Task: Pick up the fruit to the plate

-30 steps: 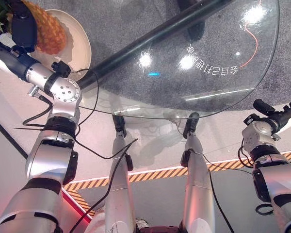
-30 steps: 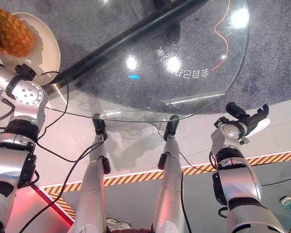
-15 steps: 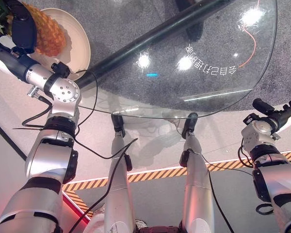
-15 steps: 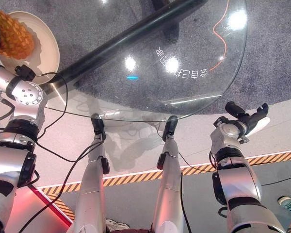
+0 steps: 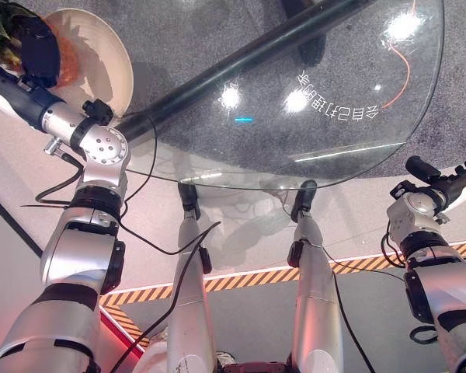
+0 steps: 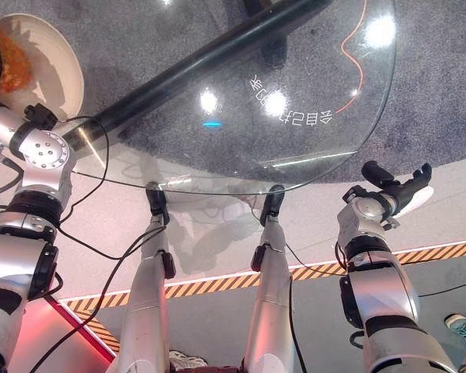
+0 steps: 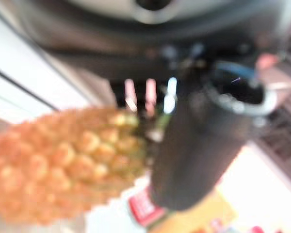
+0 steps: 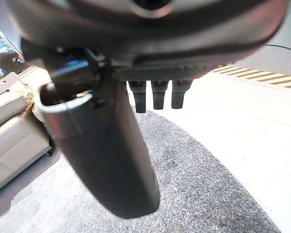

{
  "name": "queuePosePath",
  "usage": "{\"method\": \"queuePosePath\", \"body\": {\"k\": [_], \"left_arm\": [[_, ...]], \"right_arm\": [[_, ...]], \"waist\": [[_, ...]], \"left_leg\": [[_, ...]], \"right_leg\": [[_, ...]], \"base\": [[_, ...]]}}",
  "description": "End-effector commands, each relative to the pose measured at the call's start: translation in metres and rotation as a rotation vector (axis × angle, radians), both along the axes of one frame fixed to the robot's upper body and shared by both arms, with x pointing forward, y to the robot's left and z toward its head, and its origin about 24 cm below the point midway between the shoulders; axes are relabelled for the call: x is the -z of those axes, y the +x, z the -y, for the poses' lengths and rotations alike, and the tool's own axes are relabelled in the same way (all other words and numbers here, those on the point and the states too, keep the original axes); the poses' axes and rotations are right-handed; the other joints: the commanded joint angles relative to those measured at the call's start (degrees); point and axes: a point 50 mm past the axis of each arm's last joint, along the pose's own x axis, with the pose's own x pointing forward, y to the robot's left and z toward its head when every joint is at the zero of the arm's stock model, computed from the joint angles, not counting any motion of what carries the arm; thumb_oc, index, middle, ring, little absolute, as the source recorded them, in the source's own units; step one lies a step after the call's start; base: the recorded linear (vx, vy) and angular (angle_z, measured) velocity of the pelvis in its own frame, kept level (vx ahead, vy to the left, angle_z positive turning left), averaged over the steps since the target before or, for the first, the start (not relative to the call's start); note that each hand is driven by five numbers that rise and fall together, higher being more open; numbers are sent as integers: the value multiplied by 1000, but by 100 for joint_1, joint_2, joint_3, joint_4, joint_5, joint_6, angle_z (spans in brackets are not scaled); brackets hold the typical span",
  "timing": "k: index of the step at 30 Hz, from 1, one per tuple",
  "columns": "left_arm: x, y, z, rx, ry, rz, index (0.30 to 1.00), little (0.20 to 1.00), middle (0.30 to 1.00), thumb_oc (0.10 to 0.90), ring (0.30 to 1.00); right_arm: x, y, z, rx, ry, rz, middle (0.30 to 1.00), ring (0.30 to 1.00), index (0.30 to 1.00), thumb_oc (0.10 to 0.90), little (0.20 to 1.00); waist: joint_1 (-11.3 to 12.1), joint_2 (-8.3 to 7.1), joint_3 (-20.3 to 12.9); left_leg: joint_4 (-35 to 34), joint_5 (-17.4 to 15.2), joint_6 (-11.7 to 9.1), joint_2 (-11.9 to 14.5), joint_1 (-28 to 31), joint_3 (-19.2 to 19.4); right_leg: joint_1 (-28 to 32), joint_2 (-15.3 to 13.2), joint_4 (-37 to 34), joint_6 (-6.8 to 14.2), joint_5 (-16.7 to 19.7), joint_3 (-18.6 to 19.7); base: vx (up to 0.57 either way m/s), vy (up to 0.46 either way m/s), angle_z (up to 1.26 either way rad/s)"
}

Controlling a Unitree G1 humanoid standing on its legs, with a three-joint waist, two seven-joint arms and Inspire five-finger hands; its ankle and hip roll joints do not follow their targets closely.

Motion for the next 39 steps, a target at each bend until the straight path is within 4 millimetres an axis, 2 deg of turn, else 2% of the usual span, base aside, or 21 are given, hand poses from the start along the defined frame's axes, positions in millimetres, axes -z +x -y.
{"method": "queuePosePath", "body": {"k": [1, 17, 19, 21, 39], "left_arm": [[-56, -26, -26, -77, 44, 250, 832, 820, 832, 720, 832], [-49, -25, -25, -47, 38, 249, 867, 862, 867, 762, 867], [-47, -25, -25, -38, 30, 253, 855, 848, 855, 748, 855], [-46, -24, -25, -29, 29, 253, 900, 900, 900, 800, 900], [-36, -23, -30, 43, -29, 264, 900, 900, 900, 800, 900]], "right_arm": [[-9, -17, 30, 119, -93, 5, 900, 900, 900, 800, 900], [-7, -18, 29, 125, -91, 1, 900, 900, 900, 800, 900], [-6, -19, 30, 126, -88, 1, 900, 900, 900, 800, 900], [-5, -19, 30, 127, -88, 1, 900, 900, 900, 800, 900], [-4, -20, 29, 131, -91, -5, 900, 900, 900, 800, 900]], "waist": [[160, -258, -155], [188, -250, -155], [197, -251, -155], [207, -254, -155], [227, -246, -155]], "left_leg": [[608, -630, -36, 39, -64, -185], [632, -643, -33, 34, -57, -190], [649, -645, -38, 44, -57, -175], [649, -641, -42, 52, -58, -165], [689, -656, -24, 8, -44, -222]], "right_leg": [[110, 103, -170, 53, -26, -24], [126, 97, -123, 48, -64, -46], [133, 85, -98, 50, -78, -78], [139, 73, -88, 55, -81, -111], [157, 83, -84, 42, -83, -58]], "base": [[0, 0, 0], [0, 0, 0], [0, 0, 0], [0, 0, 0], [0, 0, 0]]}}
